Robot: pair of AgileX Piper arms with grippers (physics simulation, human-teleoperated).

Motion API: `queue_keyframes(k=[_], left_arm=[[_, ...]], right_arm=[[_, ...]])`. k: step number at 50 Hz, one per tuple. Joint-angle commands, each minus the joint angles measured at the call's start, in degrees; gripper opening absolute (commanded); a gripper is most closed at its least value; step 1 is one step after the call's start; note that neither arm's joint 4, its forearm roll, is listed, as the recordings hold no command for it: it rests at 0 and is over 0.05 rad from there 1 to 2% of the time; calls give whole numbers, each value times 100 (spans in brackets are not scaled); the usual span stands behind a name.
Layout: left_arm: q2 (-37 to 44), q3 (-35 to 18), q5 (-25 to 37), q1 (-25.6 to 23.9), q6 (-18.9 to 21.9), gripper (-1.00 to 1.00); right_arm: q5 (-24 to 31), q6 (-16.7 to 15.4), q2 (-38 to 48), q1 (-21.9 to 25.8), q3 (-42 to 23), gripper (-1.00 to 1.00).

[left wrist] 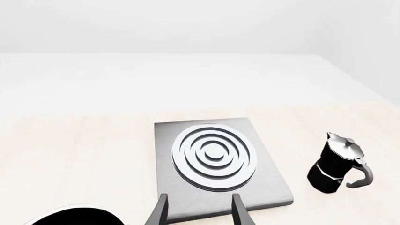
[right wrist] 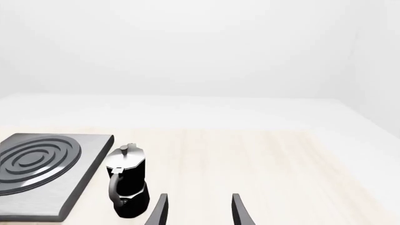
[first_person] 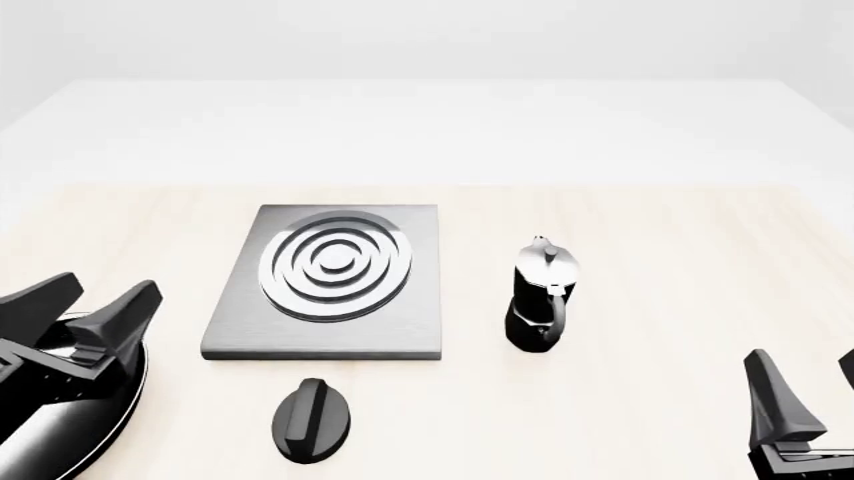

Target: Turn on the stove.

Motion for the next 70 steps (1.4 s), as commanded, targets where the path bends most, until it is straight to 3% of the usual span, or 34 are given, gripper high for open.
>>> queue_keyframes(k=[1,15,39,44,70], left_arm=[[556,-360,188,-317,-159,100],[736,-330,86,-776,13,100],[1845,-208,-416,-1133,-697,100],[1830,-163,-511,-1144,-627,100],[2211,238,-983,-1307,-1028,100]], right_arm=[[-25,-30,56,5,4,100],[14,-91,11,-31,0,100],[-96,-69,193,33,7,100],[-116,-61,221,44,8,100],[-74,-6,155,64,8,100]])
